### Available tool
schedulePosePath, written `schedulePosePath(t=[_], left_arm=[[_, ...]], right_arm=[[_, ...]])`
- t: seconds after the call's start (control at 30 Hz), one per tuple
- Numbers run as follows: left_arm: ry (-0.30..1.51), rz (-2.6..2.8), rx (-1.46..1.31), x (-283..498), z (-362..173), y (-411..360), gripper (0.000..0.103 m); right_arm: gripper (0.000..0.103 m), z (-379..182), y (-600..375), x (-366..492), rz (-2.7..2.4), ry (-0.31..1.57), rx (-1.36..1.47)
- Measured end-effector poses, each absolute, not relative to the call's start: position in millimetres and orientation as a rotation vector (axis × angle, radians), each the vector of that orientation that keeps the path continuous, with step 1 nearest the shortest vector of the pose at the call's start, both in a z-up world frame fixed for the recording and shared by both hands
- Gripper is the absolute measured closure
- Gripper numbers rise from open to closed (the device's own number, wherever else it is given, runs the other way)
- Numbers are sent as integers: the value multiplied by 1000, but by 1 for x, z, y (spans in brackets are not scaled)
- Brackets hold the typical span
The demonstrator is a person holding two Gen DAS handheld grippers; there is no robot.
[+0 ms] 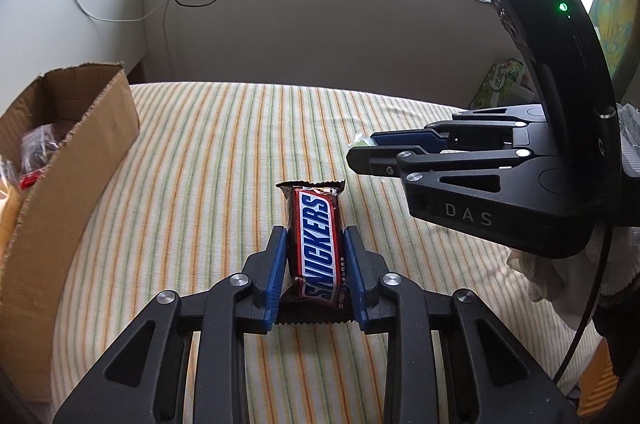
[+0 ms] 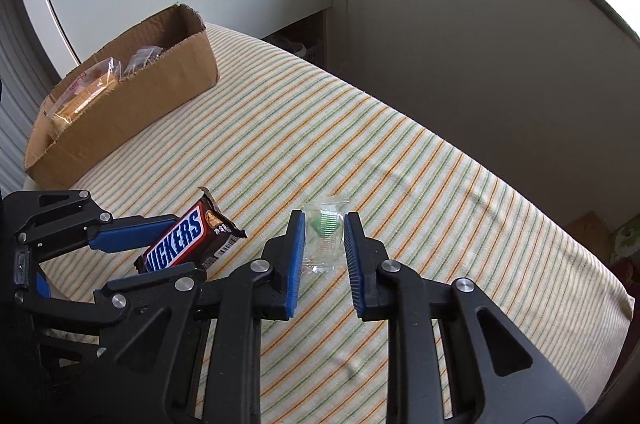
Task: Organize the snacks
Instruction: 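Close the left tool on the Snickers bar while the right tool grasps the clear green-sweet bag, then carry both snacks over the box and open both tools to drop them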
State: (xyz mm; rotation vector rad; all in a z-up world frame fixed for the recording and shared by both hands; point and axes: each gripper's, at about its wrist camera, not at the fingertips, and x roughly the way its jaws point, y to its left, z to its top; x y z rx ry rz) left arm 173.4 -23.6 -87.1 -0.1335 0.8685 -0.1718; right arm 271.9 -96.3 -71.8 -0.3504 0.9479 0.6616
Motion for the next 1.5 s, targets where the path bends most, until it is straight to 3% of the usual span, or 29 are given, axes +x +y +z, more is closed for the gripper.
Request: schedulePosePath(t=[0.5,1.03,1.4,1.47,1.5], left_arm=[[742,-75,-182,120,-35,57,76],[703,69,-250,99,-34,157,76],[692,116,-282,92,-36,183,76],[689,121,-284,91,-37,184,76],[688,126,-284,90,-36,185,76]], right_arm=[[82,-25,0,238,758,853,-362],[82,-23,96,225,849,838,-367],[82,-24,122,217,880,827,-388],[80,-22,122,217,879,829,-381],[72,-21,121,217,877,827,-377]])
